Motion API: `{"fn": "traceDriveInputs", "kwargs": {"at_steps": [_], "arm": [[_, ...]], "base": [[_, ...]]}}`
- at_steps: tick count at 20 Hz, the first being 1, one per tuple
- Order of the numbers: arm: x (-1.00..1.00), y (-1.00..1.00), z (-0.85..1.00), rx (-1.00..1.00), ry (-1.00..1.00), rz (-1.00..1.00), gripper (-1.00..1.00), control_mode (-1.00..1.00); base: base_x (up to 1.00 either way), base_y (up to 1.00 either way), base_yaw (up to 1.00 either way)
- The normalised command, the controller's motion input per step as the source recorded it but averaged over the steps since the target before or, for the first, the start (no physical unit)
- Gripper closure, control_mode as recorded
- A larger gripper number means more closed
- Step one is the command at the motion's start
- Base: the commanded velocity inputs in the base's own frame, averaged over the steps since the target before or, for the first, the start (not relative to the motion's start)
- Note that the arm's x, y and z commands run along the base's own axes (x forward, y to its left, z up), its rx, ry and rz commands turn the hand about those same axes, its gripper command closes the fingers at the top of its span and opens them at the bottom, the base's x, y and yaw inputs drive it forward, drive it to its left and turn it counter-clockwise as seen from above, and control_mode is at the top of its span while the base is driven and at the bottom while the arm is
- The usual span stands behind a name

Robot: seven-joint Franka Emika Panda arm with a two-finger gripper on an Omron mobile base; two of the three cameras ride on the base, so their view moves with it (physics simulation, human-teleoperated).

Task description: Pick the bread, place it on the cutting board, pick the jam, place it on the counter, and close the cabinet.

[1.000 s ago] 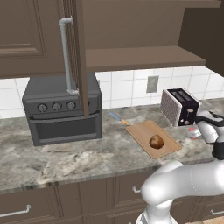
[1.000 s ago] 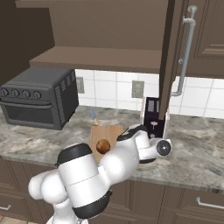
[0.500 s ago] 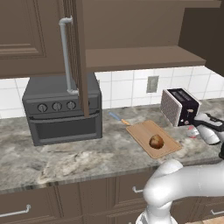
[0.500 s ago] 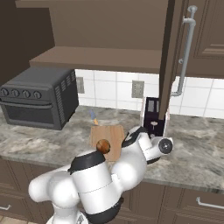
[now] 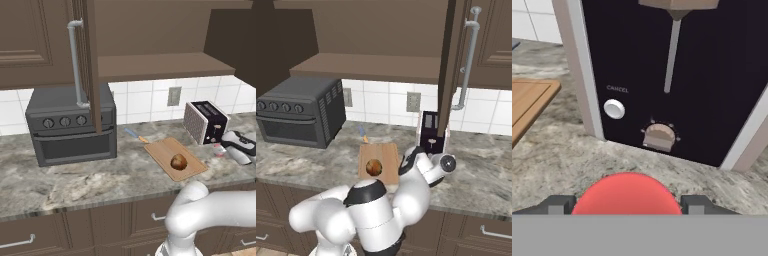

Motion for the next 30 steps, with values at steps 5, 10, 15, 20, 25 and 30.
{"fn": "traceDriveInputs", "kwargs": {"at_steps": [5,10,15,20,25,30], "arm": [[0.03,0.0,-0.27,-0.02,0.0,0.0,1.0,-1.0],[0.0,0.0,-0.32,-0.04,0.0,0.0,1.0,-1.0],[0.0,0.0,-0.1,-0.01,0.01,0.0,1.0,-1.0],[0.0,0.0,0.0,0.0,0.0,0.0,1.0,-1.0],[0.0,0.0,0.0,0.0,0.0,0.0,1.0,-1.0],[0.0,0.0,0.0,0.0,0.0,0.0,-1.0,-1.0]], "base": [[0.0,0.0,0.0],[0.0,0.0,0.0],[0.0,0.0,0.0],[0.0,0.0,0.0],[0.0,0.0,0.0],[0.0,0.0,0.0]]}}
